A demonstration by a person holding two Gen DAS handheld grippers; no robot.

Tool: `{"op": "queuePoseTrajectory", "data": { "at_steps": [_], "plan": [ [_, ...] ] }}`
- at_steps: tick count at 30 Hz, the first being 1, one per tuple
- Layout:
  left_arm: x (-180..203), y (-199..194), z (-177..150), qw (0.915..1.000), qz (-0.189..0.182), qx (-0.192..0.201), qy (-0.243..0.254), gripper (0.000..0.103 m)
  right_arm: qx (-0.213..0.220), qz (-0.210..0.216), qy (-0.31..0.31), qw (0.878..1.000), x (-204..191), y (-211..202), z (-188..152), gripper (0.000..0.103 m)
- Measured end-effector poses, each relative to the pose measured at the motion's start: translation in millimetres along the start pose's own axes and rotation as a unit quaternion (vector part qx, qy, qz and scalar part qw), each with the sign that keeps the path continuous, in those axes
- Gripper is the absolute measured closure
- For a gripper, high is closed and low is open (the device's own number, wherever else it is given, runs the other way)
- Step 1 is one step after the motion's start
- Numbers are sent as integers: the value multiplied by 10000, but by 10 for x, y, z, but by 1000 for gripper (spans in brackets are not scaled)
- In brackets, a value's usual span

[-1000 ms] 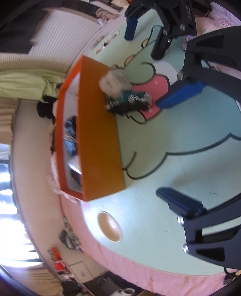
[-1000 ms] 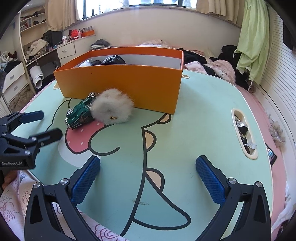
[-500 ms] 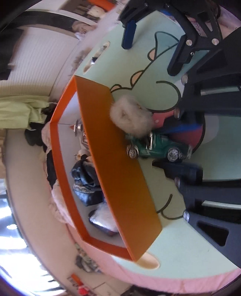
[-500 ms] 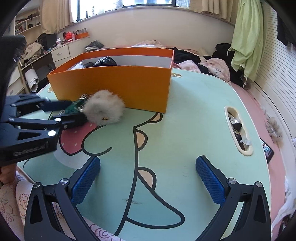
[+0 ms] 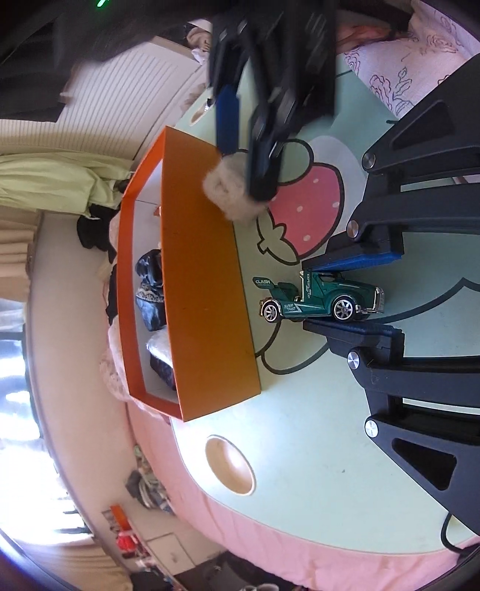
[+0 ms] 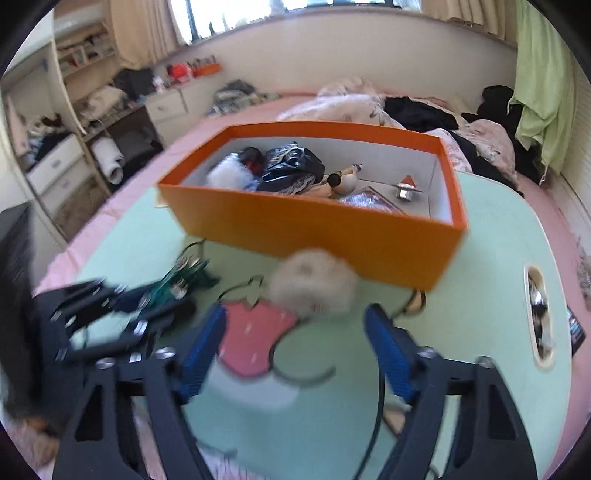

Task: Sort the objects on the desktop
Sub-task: 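Grasp the white fluffy pom-pom with the right gripper, then carry the green car into the box while the right gripper drops the white pom-pom in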

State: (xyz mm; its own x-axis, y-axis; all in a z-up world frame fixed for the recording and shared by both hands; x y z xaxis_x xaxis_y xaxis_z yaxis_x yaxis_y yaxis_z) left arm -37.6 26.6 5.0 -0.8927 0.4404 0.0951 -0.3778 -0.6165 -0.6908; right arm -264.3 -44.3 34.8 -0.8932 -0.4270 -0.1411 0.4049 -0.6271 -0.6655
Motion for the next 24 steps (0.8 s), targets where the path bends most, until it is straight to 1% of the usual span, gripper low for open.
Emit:
{"op": "queuePoseTrajectory", "data": {
  "at_steps": [1, 2, 3, 4, 5, 7, 9, 11, 14, 17, 20, 22, 24],
  "plan": [
    [12, 16, -4, 10000, 15, -19, 25, 72, -105, -91, -8, 9999, -7, 68, 41, 37],
    [25, 34, -4, 10000, 15, -30, 53, 72, -251, -93, 32, 9996, 12, 174, 80, 42],
    [30, 38, -8, 10000, 6, -32, 75, 75, -359, -52, 79, 9993, 29, 248, 90, 46],
    [31, 32, -9, 10000, -10, -20, 76, 80, -340, -164, 68, 9993, 39, 272, 98, 57],
    [23, 25, -8, 10000, -44, -16, 56, 80, -343, -298, 44, 9990, 45, 270, 97, 59],
    [1, -4, -3, 10000, -55, 34, 17, 80, -200, -161, 68, 9996, 45, 208, 65, 60],
    [-3, -80, 9, 9998, -67, 172, -13, 80, -9, -87, 79, 9999, 50, 101, -8, 60],
    [4, -179, 46, 9994, -148, 317, -25, 80, 178, -51, 65, 9998, 51, -50, -94, 60],
    [61, -308, 199, 9984, -318, 473, -24, 80, 451, -37, 100, 9989, 70, -271, -108, 60],
    [171, -350, 437, 9978, -362, 558, 72, 80, 652, -202, 28, 9977, 108, -431, 68, 60],
    [283, -293, 745, 9979, -237, 585, 175, 80, 788, -481, 25, 9957, 186, -480, 341, 60],
    [318, -192, 943, 9986, -121, 500, 140, 80, 779, -559, 76, 9954, 276, -441, 484, 60],
    [285, -13, 1087, 9995, -110, 295, 0, 80, 684, -651, 163, 9954, 377, -315, 637, 60]
  ]
}}
Point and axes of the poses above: each gripper's, at about its wrist camera, not at the fingertips, and y roughly the way its jaws point, x to its right, z to its top, the point moved 1 cm from there along y, roughly the way its jaws point, and after that the axes turned 13 degrees about -y, right-handed, at the moved point
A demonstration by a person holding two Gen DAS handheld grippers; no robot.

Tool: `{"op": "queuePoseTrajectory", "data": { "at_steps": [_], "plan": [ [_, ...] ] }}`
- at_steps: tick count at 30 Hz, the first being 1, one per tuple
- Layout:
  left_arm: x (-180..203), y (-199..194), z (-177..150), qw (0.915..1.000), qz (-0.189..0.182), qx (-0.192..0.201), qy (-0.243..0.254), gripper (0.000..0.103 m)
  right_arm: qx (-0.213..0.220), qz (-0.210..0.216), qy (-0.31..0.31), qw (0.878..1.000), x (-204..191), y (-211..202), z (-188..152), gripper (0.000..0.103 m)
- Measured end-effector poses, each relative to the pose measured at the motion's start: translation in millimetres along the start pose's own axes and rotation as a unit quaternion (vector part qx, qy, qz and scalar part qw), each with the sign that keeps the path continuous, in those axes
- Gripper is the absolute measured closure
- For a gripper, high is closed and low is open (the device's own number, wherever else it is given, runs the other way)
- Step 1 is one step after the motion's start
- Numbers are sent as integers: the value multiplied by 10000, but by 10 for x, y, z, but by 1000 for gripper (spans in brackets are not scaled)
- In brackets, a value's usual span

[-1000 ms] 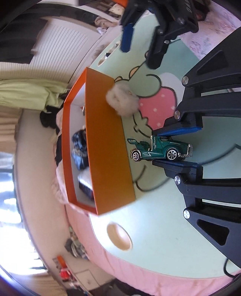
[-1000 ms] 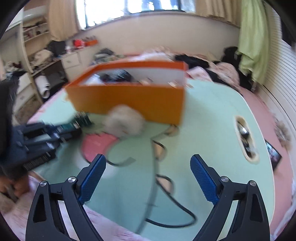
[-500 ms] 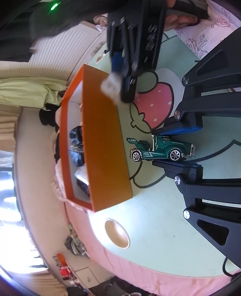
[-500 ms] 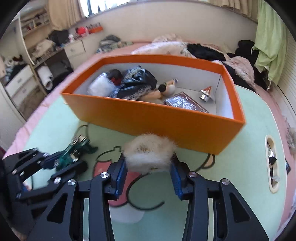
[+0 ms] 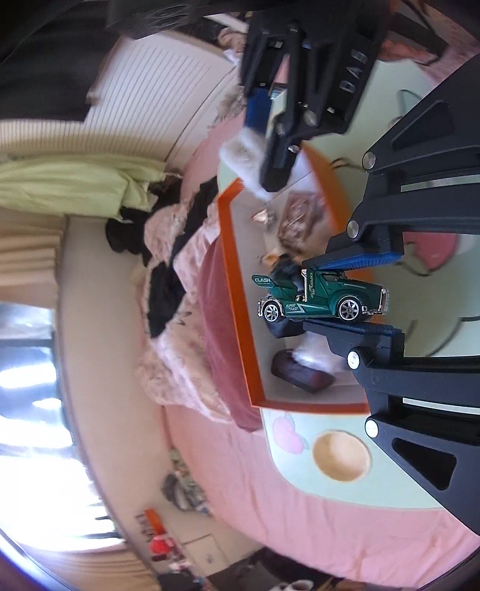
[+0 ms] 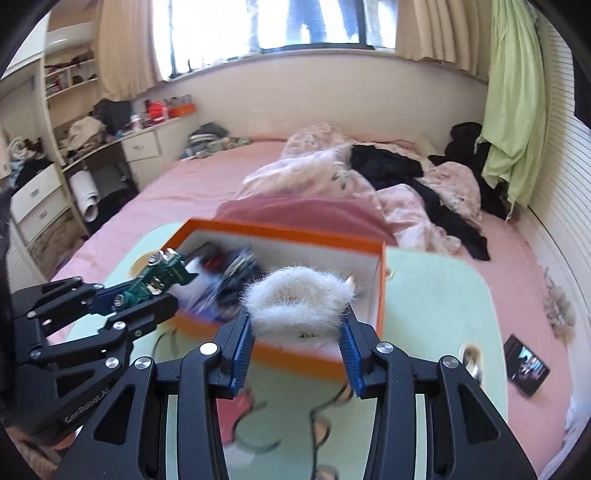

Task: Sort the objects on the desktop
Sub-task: 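Carry the green car into the box while the right gripper drops the white pom-pom in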

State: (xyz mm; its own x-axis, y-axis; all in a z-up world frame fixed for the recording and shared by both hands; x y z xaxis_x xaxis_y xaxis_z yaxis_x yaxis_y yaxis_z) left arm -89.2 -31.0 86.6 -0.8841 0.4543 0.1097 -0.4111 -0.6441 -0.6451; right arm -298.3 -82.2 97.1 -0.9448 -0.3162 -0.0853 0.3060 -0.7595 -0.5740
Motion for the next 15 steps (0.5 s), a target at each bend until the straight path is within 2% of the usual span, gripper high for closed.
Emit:
{"op": "queuePoseTrajectory", "data": {
  "at_steps": [3, 4, 5, 6, 8, 11, 13, 15],
  "plan": [
    [-103, 291, 22, 9994, 177, -269, -81, 79, -236, 90, 154, 9996, 102, 283, 69, 57],
    [-144, 353, 9, 9991, 285, -299, -137, 77, -320, 146, 183, 9992, 109, 401, 62, 52],
    [-171, 376, -6, 9989, 322, -305, -180, 67, -418, 130, 191, 9989, 119, 463, 40, 47],
    [-196, 368, -32, 9989, 289, -287, -225, 53, -480, 82, 210, 9986, 124, 498, 4, 45],
    [-223, 272, -89, 9994, 197, -113, -263, 39, -458, 42, 240, 9987, 113, 487, -64, 44],
    [-204, 46, -152, 9994, 278, 213, -35, 34, -282, 84, 219, 9993, 89, 364, -99, 37],
    [-194, -113, -194, 9990, 316, 308, 18, 27, -155, 45, 147, 9998, 59, 225, -91, 36],
    [-193, -245, -277, 9993, 272, 261, -38, 14, 23, 11, 58, 10000, 10, 35, -112, 35]
  ]
}}
Point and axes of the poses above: each gripper's, at about its wrist camera, not at the fingertips, and y roughly the way its jaws point, x to its right, z to its top, the point moved 1 cm from there along y, roughly the way its jaws point, and after that the axes turned 13 degrees about -y, right-handed, at the moved point
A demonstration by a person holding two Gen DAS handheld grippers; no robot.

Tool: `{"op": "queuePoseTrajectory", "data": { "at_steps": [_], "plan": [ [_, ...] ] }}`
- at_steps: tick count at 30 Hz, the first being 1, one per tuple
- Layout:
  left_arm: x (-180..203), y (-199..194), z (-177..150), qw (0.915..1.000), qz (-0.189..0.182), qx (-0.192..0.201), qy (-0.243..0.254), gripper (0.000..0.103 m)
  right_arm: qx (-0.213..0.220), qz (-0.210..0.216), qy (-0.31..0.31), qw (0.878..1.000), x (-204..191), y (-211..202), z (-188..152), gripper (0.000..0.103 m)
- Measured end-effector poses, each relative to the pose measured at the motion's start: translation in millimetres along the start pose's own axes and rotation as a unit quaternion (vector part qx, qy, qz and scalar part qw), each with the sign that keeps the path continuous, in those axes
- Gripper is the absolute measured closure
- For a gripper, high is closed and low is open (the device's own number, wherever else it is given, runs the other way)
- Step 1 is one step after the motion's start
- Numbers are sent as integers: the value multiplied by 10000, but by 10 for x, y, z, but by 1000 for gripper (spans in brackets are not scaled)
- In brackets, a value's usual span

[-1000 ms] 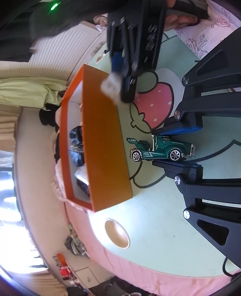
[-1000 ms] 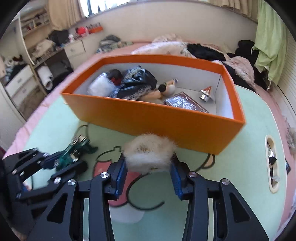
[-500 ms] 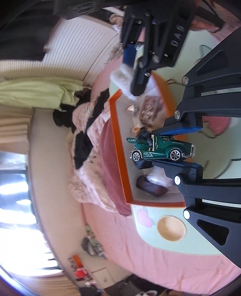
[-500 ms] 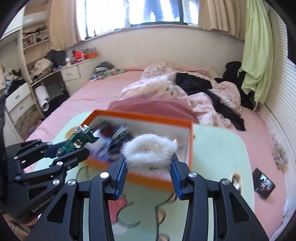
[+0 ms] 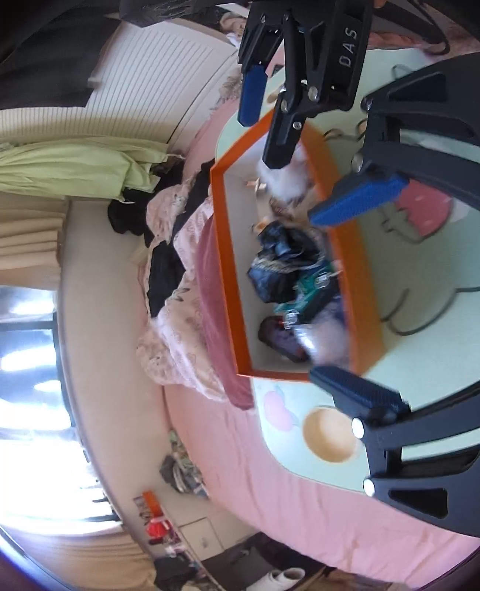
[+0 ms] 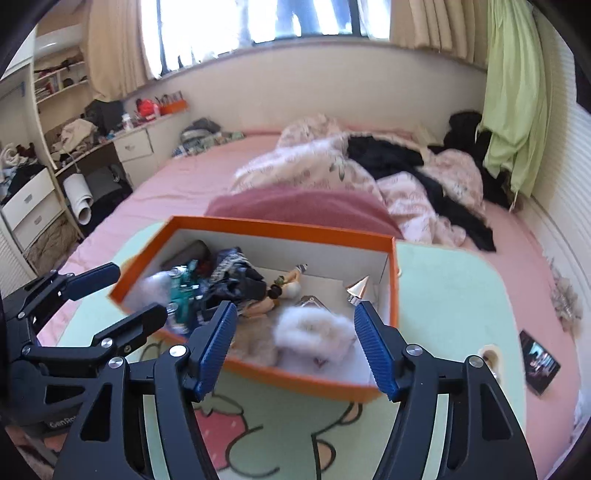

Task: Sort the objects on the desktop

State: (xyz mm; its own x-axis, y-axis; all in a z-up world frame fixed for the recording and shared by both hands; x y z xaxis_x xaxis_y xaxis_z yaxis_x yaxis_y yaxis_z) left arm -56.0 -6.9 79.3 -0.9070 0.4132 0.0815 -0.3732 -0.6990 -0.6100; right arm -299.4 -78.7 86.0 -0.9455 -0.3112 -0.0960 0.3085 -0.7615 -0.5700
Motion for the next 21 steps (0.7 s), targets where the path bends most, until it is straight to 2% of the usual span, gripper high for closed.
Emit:
{"op": "queuePoseTrajectory", "data": {
  "at_steps": [2, 5, 9, 11, 12, 13, 15, 16, 17, 21],
  "plan": [
    [-17, -93, -132, 9998, -129, -134, -124, 9, 44, -4, -57, 10000, -49, -162, -101, 27],
    [-53, -74, -395, 9986, -316, -320, -295, 7, -148, 94, -192, 9997, -162, -245, -363, 24],
    [-74, 195, -659, 9974, 176, -681, -169, 7, -567, 183, -236, 9979, -242, -121, -742, 24],
    [-119, 317, -708, 9952, 322, -883, -261, 7, -731, 172, -200, 9970, -264, -36, -871, 24],
    [-132, 369, -726, 9944, 371, -952, -277, 0, -849, 154, -179, 9961, -270, 20, -929, 24],
    [-131, 387, -733, 9946, 381, -933, -257, 0, -871, 53, -241, 9959, -279, 44, -957, 21],
    [-131, 401, -730, 9946, 338, -942, -263, 0, -929, -148, -355, 9949, -290, 71, -993, 14],
    [-131, 401, -729, 9947, 344, -938, -259, 0, -967, -154, -317, 9947, -268, 95, -1009, 4],
    [-135, 399, -724, 9948, 348, -928, -247, 0, -1002, -126, -272, 9945, -245, 118, -1023, 0],
    [-153, 394, -715, 9949, 319, -924, -234, 0, -923, -151, -237, 9953, -172, 157, -1001, 0]
  ]
}}
Point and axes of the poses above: each gripper's, at about its wrist camera, not at the fingertips, and y roughly the way its jaws point, x to its right, z to its top, the point moved 1 cm from there along y, roughly the way its jaws point, and after that the axes turned 13 degrees about -y, right-handed, at the moved point
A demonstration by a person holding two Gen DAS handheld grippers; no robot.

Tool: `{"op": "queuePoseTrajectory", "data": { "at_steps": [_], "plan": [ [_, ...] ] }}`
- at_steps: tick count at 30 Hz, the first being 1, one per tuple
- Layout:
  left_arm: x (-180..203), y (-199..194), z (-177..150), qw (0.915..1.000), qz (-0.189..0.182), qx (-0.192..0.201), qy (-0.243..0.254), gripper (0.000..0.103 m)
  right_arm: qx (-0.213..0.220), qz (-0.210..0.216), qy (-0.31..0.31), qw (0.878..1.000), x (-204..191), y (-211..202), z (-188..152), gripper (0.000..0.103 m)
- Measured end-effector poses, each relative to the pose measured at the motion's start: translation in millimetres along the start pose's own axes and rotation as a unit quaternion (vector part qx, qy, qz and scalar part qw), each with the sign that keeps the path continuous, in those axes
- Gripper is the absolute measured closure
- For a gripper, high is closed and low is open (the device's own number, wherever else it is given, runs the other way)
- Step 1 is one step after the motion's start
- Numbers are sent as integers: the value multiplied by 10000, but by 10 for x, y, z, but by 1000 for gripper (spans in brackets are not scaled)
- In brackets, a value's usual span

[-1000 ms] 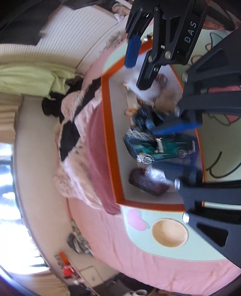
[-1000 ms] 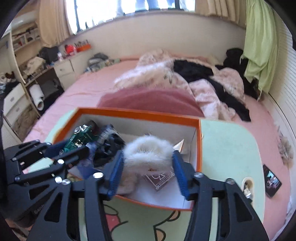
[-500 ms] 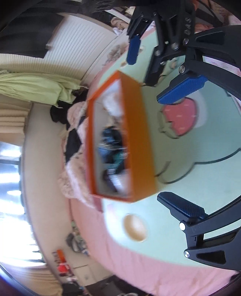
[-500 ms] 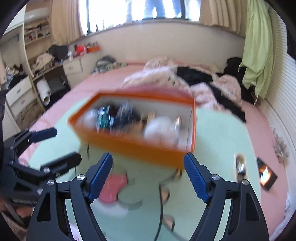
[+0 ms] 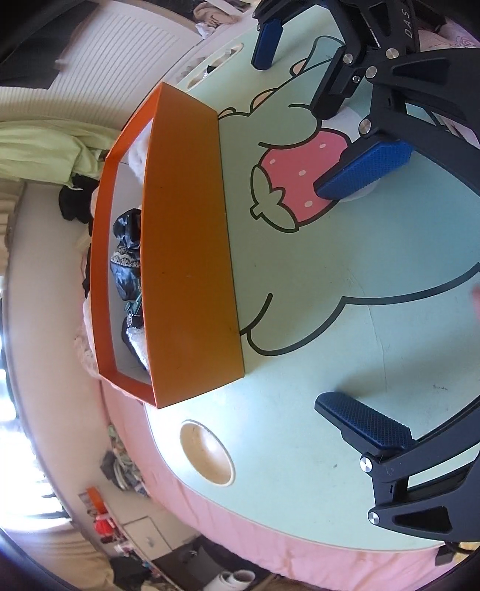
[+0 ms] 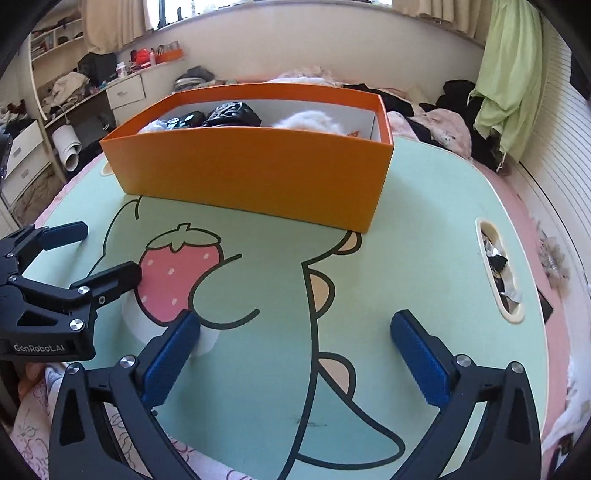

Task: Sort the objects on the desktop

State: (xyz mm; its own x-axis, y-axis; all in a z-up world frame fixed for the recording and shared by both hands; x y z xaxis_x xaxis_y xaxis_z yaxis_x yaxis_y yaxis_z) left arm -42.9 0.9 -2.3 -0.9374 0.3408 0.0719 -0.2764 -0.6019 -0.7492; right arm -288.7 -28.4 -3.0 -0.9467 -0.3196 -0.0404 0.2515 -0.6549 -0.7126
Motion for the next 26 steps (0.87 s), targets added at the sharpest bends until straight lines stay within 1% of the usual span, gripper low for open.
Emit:
{"op": "queuePoseTrajectory", "data": {
  "at_steps": [4, 26],
  "plan": [
    [-4, 3, -19, 10000, -47, 20, 41, 0, 15, -3, -4, 10000, 5, 23, -5, 0],
    [8, 3, -28, 10000, -60, 20, 71, 0, 6, -2, -4, 10000, 7, 25, 4, 0]
  ]
}}
Point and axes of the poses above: each gripper's, at about its wrist camera, not at the fingertips, and y roughly the way its jaws point, x to its right, z to its top, the point moved 1 cm from there along y, roughly the way its jaws point, and after that the axes turned 13 degrees about -y, right-handed, at the moved point
